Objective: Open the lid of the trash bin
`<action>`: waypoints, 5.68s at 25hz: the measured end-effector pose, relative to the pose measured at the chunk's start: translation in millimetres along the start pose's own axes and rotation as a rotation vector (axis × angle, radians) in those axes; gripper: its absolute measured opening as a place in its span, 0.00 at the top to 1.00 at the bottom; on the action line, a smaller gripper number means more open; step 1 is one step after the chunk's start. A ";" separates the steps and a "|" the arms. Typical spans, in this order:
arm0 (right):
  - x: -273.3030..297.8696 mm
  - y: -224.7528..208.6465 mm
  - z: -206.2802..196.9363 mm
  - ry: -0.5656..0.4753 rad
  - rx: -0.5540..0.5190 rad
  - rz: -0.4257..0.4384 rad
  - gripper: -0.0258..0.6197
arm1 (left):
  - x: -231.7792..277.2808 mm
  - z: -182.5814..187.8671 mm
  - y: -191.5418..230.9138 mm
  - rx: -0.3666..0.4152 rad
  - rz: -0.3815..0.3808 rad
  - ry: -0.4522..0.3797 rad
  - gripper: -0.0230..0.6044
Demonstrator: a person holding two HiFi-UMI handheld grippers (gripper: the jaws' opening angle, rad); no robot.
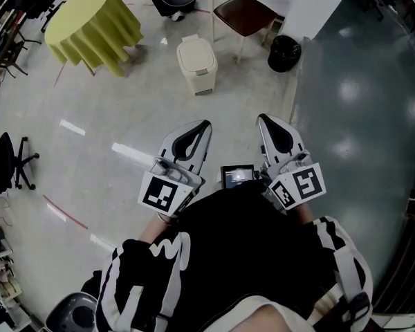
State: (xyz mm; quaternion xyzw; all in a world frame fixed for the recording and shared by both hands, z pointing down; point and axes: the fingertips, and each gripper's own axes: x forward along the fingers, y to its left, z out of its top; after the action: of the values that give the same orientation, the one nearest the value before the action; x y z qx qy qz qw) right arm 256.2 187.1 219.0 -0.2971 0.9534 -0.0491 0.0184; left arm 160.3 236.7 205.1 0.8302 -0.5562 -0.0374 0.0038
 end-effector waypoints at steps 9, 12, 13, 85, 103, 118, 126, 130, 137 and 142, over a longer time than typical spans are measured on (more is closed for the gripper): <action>6.2 -19.3 0.0 0.010 0.004 0.049 0.95 | 19.9 -4.8 -4.6 -0.015 0.016 0.006 0.95; 8.2 -25.3 -2.9 0.013 0.002 0.062 0.95 | 26.6 -3.7 -4.2 0.006 0.034 0.012 0.95; 8.8 -26.2 -3.9 0.015 0.002 0.063 0.95 | 27.7 -3.3 -4.1 0.010 0.035 0.012 0.95; 91.3 -74.7 -7.1 0.036 0.003 0.054 0.96 | 96.0 -13.9 67.0 -0.030 0.022 0.016 0.95; 175.9 -120.4 0.0 0.040 0.012 0.015 0.96 | 162.0 -10.3 144.6 -0.038 -0.012 0.024 0.95; 244.1 -151.3 23.7 -0.001 -0.001 -0.015 0.95 | 213.9 12.5 206.2 0.002 -0.048 0.013 0.95; 281.0 -164.6 26.9 -0.001 -0.003 -0.025 0.95 | 235.3 18.9 241.6 0.003 -0.056 -0.020 0.95; 302.5 -168.4 28.4 -0.004 0.004 -0.028 0.95 | 239.3 11.3 261.9 -0.010 -0.051 0.013 0.95; 339.3 -164.1 28.4 -0.008 -0.003 -0.007 0.95 | 242.7 9.1 296.3 -0.014 -0.038 0.012 0.95; 361.2 -161.0 24.8 -0.003 -0.001 0.002 0.96 | 243.9 7.0 318.9 -0.028 -0.027 0.011 0.95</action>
State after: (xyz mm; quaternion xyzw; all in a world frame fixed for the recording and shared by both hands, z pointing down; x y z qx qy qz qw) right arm 51.5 -152.0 209.1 -0.2964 0.9537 -0.0481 0.0196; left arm -42.3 -109.9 199.2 0.8378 -0.5442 -0.0406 0.0179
